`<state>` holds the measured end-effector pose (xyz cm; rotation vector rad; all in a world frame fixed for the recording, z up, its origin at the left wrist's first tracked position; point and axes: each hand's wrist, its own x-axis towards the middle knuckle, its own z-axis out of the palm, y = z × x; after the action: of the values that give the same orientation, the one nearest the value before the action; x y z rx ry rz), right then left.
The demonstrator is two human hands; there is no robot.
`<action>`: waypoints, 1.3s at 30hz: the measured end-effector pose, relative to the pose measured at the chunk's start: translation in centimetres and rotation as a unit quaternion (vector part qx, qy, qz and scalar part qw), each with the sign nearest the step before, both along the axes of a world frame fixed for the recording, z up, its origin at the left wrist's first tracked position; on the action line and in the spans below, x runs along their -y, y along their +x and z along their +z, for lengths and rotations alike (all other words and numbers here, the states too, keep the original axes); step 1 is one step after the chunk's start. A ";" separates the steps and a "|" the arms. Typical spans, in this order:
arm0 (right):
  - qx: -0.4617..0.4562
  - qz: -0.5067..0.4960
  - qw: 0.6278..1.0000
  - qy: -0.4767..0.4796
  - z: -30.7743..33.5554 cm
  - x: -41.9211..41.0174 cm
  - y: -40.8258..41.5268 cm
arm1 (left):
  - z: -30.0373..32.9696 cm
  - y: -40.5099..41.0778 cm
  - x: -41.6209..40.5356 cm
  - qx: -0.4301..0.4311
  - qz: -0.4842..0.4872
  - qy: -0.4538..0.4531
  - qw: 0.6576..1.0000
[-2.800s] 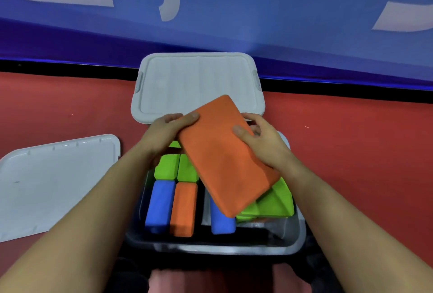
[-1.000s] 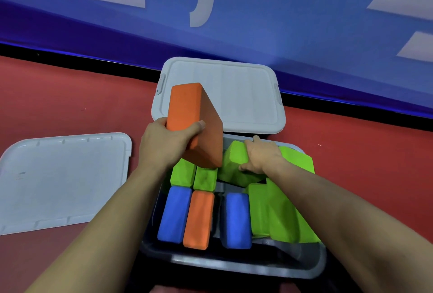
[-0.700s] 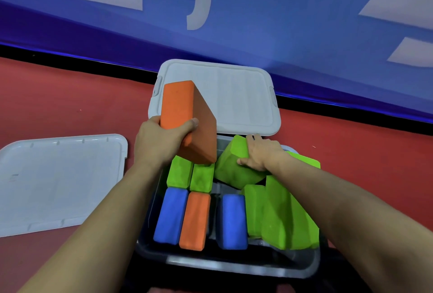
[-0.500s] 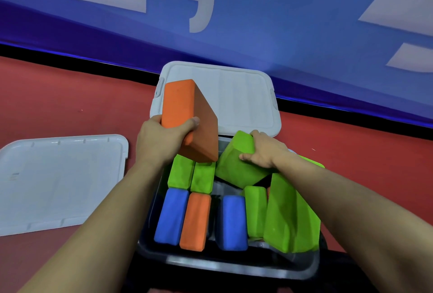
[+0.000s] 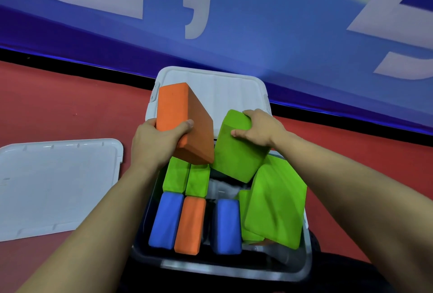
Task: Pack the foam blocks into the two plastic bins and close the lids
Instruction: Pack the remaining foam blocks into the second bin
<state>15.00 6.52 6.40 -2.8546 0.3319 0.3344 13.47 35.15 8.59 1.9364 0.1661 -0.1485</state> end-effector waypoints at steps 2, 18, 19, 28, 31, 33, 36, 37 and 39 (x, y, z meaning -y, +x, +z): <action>0.014 -0.010 1.000 0.016 0.9 0.5 0.0 | 0.1 -0.1 -0.1 0.006 0.001 -0.004 1.000; 0.143 -0.487 0.758 0.410 -3.3 6.5 -16.3 | -0.5 -1.9 1.7 -0.030 -0.065 -0.011 0.997; 0.131 -0.509 0.745 0.410 -4.1 6.3 -17.3 | -0.6 -2.2 2.1 -0.033 -0.072 -0.002 0.997; 0.120 -0.534 0.780 0.304 -5.5 5.4 -20.4 | -0.3 -3.5 3.8 -0.015 -0.098 0.044 0.994; 0.119 -0.554 0.770 0.293 -6.9 5.6 -21.1 | -0.8 -3.8 4.3 -0.035 -0.102 0.097 0.989; 0.112 -0.550 0.774 0.293 -9.3 6.2 -21.3 | -1.6 -4.2 4.7 -0.039 -0.115 0.120 0.985; 0.098 -0.545 0.793 0.254 -6.5 3.2 -21.3 | -2.7 -5.2 5.8 -0.043 -0.131 0.114 0.984; 0.099 -0.552 0.798 0.221 -5.9 2.8 -21.4 | -3.0 -5.4 6.2 -0.047 -0.130 0.112 0.984; 0.159 -0.521 0.830 0.123 -4.9 2.3 -21.7 | -3.5 -5.9 7.1 -0.050 -0.125 0.104 0.985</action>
<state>-6.72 4.27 1.53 -2.0056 1.5130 -0.2956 7.59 28.09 5.05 2.1548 0.0033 -0.4087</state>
